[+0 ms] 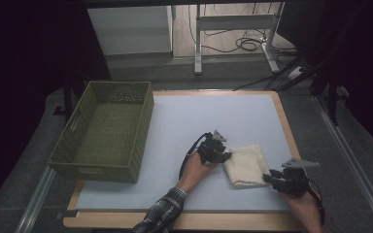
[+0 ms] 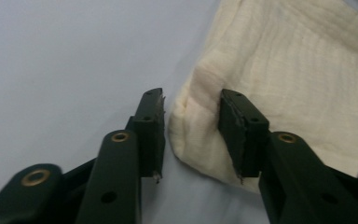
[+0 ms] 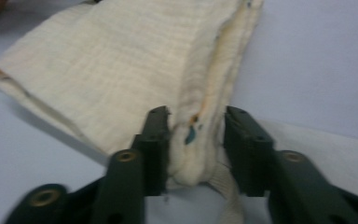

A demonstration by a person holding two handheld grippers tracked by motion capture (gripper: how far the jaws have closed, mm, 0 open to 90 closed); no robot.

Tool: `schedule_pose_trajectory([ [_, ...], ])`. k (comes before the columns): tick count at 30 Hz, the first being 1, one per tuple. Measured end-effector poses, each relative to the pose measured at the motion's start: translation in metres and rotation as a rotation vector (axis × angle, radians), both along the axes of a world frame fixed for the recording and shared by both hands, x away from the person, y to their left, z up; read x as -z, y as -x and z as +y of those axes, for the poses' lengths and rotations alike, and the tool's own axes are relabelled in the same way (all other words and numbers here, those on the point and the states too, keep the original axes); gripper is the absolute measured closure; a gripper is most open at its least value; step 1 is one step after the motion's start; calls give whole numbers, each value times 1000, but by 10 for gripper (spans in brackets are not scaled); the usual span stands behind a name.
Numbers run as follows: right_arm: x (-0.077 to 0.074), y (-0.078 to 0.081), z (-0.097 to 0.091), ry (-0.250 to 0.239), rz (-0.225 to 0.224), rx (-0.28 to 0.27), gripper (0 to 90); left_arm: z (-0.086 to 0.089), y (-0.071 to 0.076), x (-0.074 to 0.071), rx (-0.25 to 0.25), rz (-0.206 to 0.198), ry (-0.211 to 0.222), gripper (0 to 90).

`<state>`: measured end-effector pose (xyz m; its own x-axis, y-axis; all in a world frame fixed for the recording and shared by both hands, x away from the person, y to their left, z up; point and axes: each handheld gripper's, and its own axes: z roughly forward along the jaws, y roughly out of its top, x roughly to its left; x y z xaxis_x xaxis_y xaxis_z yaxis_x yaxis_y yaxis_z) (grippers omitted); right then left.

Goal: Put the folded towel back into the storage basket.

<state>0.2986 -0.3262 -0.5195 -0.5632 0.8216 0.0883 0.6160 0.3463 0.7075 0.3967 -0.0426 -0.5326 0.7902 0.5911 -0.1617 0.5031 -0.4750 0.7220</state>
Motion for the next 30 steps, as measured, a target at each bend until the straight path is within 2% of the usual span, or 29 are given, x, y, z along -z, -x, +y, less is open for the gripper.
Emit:
schedule_pose_trajectory([
  [2,0,0,1,-8,12,10,708,0,0,-1,-5,21,-1,661],
  [4,-1,-1,1,-31,40,9,792,0,0,-2,0,32,-1,682],
  [8,-2,-1,3,-39,54,10,821,1,1,-1,23,38,14,782],
  [11,-1,-2,0,-68,67,11,827,0,3,-3,34,-10,4,824],
  [13,-2,-2,-1,-74,62,10,828,2,4,-7,30,-37,15,830],
  [18,-11,-1,2,-92,35,-5,828,9,3,-23,27,-73,28,830],
  [24,-19,-1,8,-106,12,-30,827,16,3,-35,29,-101,13,826],
  [27,-22,-3,12,-121,9,-40,827,20,3,-39,22,-101,11,825],
  [30,-25,-4,16,-126,5,-53,827,25,3,-43,25,-113,-8,824],
])
